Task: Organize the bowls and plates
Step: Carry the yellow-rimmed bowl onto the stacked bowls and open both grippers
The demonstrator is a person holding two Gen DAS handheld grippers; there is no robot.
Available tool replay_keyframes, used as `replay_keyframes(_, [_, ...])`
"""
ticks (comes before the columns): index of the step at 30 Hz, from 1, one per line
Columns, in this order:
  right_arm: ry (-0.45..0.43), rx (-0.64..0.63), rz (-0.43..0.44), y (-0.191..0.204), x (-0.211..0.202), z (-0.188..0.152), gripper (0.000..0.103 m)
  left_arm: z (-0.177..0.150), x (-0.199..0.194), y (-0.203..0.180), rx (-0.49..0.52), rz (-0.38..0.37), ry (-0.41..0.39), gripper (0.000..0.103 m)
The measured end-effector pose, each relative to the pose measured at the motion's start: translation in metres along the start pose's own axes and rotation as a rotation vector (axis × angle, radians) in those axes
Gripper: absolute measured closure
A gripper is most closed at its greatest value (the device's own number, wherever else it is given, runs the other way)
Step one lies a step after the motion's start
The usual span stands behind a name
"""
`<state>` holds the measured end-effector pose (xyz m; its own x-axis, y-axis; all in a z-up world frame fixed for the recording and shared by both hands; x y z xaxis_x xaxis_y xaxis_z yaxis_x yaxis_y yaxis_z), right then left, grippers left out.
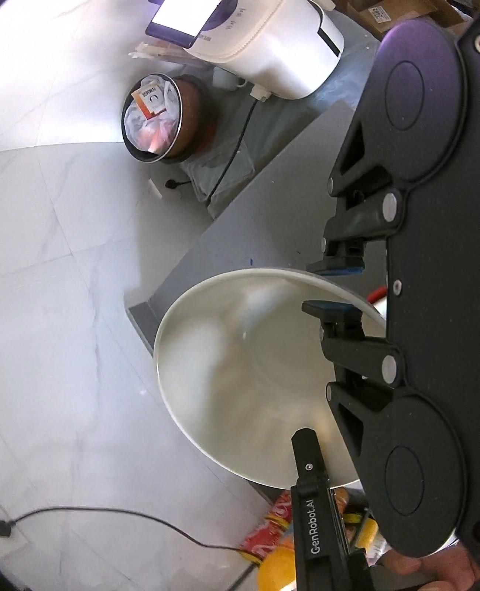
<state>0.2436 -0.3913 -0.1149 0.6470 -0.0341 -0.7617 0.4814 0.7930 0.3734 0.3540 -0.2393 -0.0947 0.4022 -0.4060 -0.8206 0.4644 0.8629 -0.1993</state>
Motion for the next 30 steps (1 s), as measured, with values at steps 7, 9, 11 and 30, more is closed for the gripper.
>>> replay_keyframes(7, [0.017,-0.044,0.013,0.007,-0.012,-0.018,0.089,-0.023,-0.019,0.009,-0.026,0.012,-0.005,0.097])
replay_keyframes(9, [0.024,-0.055,0.015,0.009,-0.012,-0.024,0.089,-0.03,-0.024,0.012,-0.032,0.015,-0.006,0.097])
replay_keyframes(11, [0.037,-0.057,0.018,0.009,-0.01,-0.028,0.089,-0.036,-0.024,0.015,-0.039,0.021,-0.002,0.097])
replay_keyframes(30, [0.131,-0.097,-0.005,0.016,0.006,-0.064,0.088,-0.086,-0.016,0.043,-0.104,0.034,0.076,0.096])
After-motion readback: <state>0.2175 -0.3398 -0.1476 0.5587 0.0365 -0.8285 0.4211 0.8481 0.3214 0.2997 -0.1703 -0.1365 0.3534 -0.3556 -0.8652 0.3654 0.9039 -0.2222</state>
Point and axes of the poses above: each gripper's, at about its wrist camera, not at the fingertips, and x roughly the way its jaws point, y to its left, z to its top, the point moved 2 cm from there along x, roughly the way its jaws point, and after that the axes turned 4 degrees about x, right-handed, at the moved point
